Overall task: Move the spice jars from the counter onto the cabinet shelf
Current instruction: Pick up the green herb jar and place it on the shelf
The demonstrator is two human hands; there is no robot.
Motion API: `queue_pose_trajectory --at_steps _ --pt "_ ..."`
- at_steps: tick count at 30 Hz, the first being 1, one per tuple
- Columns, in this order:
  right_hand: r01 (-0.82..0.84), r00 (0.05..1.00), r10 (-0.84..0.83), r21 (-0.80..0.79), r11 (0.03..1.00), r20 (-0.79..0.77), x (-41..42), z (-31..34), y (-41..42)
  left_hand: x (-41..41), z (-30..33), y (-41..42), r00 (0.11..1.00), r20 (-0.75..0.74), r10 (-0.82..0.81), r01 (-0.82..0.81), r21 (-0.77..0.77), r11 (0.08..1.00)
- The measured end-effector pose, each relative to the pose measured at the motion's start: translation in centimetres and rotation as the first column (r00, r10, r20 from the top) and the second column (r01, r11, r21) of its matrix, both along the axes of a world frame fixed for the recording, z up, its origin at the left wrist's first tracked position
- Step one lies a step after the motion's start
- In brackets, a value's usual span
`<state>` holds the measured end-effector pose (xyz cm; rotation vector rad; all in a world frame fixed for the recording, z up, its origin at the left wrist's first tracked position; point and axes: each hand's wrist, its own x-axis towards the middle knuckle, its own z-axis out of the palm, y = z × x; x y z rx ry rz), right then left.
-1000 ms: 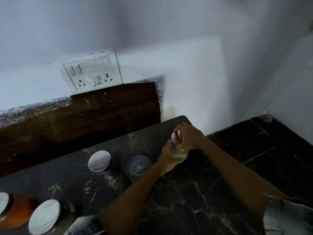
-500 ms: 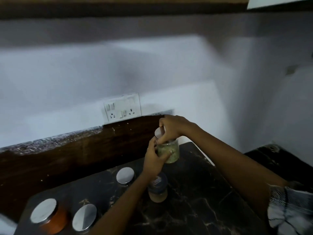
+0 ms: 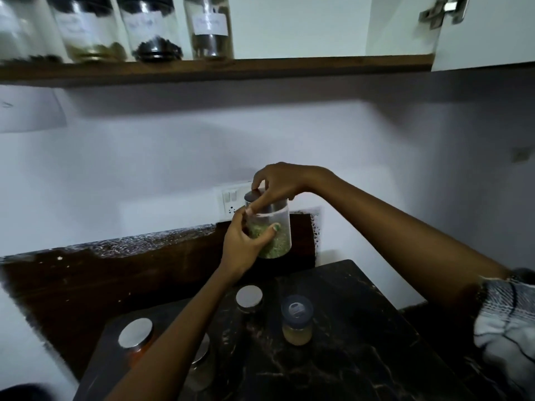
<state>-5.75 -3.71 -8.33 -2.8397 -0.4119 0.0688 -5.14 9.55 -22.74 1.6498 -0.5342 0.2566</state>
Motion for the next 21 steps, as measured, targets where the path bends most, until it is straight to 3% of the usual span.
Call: queue_pose_trajectory --at_steps 4,7,12,17,21 --pt "-0.059 0.989 0.077 0.141 0.988 -0.129 -0.3 1.3 1.5 -0.1 1.0 2.5 0.989 -0.098 -0.113 0.110 -0.044 0.993" --pt "-0.086 0.988 0.107 0.178 0.980 -0.113 -0.2 1.1 2.6 -0.1 1.1 3.9 0.977 -0.159 -0.143 0.142 -0.015 0.990" --pt "-0.080 0.997 0.079 0.110 0.991 0.011 -0.6 0.6 4.2 -0.8 1.2 5.3 0.947 -0.262 -0.186 0.172 -0.074 0.982" --pt "-0.009 0.993 0.006 0.027 1.000 0.119 -0.8 -0.2 5.8 -1.7 1.0 5.6 0.961 -0.233 -0.151 0.114 -0.163 0.980" --pt "-0.003 1.000 0.003 0.004 1.000 0.013 -1.0 0.2 6.1 -2.0 1.0 5.9 0.954 -0.252 -0.164 0.120 -0.180 0.976"
